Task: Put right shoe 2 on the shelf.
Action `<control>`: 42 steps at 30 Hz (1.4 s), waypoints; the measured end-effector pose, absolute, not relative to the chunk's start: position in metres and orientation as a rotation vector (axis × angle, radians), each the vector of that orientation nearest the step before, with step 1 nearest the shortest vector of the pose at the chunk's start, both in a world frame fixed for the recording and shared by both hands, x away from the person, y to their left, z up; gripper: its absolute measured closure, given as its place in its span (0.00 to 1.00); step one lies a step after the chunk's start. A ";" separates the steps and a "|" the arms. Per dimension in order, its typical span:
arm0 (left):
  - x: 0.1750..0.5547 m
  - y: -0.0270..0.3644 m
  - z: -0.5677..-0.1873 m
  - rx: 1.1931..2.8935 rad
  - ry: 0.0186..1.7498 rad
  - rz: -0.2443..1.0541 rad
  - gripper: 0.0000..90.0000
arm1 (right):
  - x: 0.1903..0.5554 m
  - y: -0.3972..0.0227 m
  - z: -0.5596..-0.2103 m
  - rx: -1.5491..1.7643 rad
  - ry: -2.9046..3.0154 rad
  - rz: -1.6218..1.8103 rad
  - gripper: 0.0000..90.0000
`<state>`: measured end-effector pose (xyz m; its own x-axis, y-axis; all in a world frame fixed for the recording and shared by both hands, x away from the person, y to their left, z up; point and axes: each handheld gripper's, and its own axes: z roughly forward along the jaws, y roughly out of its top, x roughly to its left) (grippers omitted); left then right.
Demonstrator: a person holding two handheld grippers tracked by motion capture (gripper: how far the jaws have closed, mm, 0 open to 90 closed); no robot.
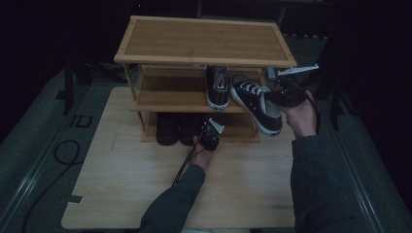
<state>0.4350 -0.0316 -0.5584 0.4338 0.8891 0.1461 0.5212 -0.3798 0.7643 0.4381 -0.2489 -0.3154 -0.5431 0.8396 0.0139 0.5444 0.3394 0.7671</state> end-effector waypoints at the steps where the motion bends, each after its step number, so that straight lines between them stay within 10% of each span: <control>1: 0.435 -0.032 -0.558 2.048 1.182 0.741 1.00 | 0.439 -0.247 -0.316 1.229 2.207 1.043 0.98; 22: 0.435 -0.032 -0.558 2.052 1.180 0.743 1.00 | 0.440 -0.241 -0.328 1.309 2.168 1.127 0.96; 42: 0.435 -0.032 -0.558 2.056 1.179 0.746 1.00 | 0.415 -0.268 -0.304 1.200 2.130 1.244 0.71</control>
<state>0.4349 -0.0321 -0.5584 0.4348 0.8870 0.1556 0.5204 -0.3884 0.7605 0.4147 -0.2675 -0.3038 -0.5535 0.8290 0.0799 0.4769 0.2368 0.8465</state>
